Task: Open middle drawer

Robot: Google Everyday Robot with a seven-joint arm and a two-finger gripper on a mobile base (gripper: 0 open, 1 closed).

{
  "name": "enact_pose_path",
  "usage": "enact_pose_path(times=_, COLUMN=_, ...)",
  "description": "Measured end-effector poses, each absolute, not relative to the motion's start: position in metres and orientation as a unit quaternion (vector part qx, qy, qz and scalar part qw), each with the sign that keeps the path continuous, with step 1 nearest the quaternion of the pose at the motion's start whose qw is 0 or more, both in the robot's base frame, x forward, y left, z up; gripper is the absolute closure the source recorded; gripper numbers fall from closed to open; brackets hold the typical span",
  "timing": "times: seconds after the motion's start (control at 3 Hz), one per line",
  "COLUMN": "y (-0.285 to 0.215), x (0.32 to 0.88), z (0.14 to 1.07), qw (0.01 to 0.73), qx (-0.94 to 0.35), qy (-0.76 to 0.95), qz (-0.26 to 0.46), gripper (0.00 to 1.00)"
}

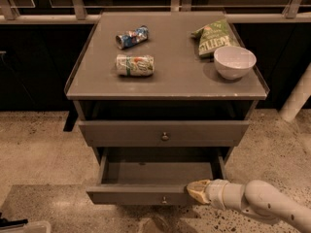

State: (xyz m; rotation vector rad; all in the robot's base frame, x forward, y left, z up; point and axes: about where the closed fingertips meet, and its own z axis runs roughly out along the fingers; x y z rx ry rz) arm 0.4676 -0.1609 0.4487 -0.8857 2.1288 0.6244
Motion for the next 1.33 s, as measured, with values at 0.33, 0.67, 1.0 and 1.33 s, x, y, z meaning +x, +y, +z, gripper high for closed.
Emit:
enact_pose_path(times=0.33, y=-0.1609, x=0.4676, z=0.4487, qw=0.368, qx=-0.345, qy=0.829, qz=0.243, gripper=0.81)
enact_pose_path(times=0.67, y=-0.1609, x=0.4675, z=0.4487, qw=0.368, qx=-0.345, qy=0.829, qz=0.243, gripper=0.58)
enact_pose_path(times=1.0, y=-0.1608, x=0.4675, z=0.4487, qw=0.368, qx=-0.345, qy=0.829, qz=0.243, gripper=0.35)
enact_pose_path(times=1.33, y=-0.1608, x=0.4675, z=0.4487, qw=0.368, qx=-0.345, qy=0.829, qz=0.243, gripper=0.11)
